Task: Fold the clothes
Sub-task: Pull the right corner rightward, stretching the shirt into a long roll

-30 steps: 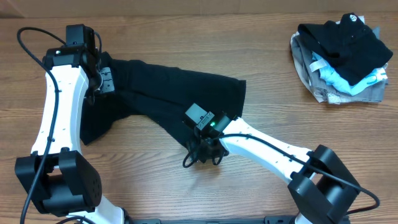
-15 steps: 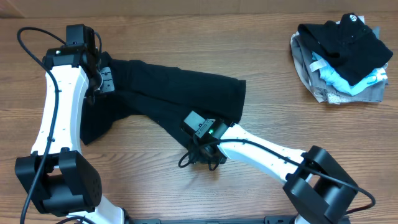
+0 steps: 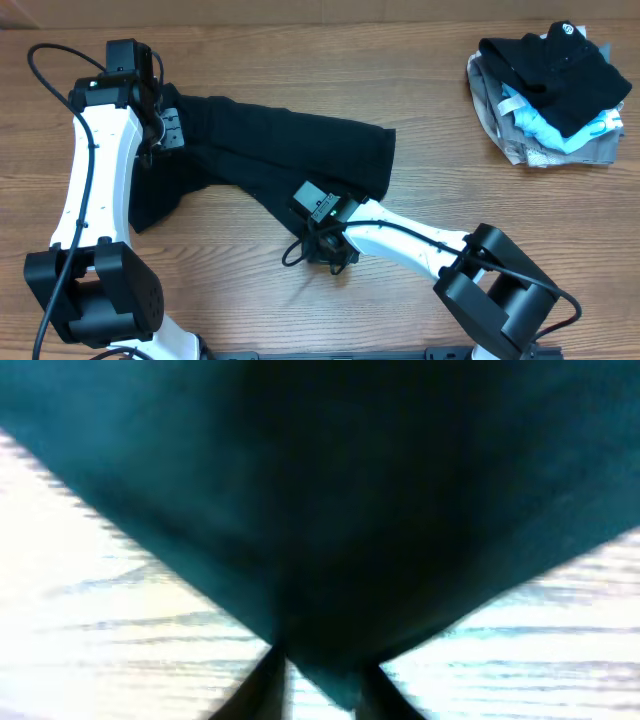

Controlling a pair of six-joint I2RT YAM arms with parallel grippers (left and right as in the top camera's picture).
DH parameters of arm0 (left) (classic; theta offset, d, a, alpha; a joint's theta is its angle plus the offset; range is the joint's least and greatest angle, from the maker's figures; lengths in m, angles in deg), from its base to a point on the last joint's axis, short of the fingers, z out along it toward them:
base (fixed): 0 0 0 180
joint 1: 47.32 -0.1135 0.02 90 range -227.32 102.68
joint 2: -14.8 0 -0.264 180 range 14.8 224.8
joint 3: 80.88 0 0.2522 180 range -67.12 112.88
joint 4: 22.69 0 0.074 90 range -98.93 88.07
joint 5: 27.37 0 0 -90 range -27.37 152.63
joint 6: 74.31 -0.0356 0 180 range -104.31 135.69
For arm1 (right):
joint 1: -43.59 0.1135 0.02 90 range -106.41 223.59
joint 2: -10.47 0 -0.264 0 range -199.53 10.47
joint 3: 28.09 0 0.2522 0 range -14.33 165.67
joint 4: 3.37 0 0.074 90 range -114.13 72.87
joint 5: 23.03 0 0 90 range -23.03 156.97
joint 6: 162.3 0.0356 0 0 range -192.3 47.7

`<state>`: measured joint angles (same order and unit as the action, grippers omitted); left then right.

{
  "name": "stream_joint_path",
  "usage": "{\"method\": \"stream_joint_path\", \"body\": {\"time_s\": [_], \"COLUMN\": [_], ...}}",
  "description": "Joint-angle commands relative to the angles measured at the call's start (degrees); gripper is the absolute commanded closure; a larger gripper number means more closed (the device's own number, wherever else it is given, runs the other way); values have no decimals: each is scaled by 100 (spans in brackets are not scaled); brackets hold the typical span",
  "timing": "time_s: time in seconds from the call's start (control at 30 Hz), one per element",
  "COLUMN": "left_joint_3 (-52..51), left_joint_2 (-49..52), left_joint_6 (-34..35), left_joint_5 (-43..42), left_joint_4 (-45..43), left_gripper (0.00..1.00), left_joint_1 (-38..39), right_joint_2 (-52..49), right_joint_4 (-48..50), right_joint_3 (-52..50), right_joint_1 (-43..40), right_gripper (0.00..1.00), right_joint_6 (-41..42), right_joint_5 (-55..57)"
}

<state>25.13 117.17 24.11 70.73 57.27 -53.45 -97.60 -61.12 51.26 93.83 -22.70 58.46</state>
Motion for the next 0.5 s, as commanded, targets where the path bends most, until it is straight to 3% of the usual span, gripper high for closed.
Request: {"method": "stream_joint_path", "body": {"time_s": [0.0, 0.2, 0.47], "left_joint_3": [138, 142, 146], "left_joint_2": [-166, -168, -479], "left_joint_6": [-72, -85, -232], "left_joint_5": [-66, -42, -44], "left_joint_4": [-13, 31, 400], "left_gripper": [96, 96, 96], "left_joint_1": [-20, -20, -20], "right_joint_2": [-267, -63, 1453], "right_joint_4": [-20, -330, -1589], "right_joint_3": [-85, -22, 125], "right_joint_1": [-151, -463, -1517], "right_gripper": [96, 96, 96], "right_joint_6": [15, -76, -658], "right_joint_5": [-289, -332, -120]}}
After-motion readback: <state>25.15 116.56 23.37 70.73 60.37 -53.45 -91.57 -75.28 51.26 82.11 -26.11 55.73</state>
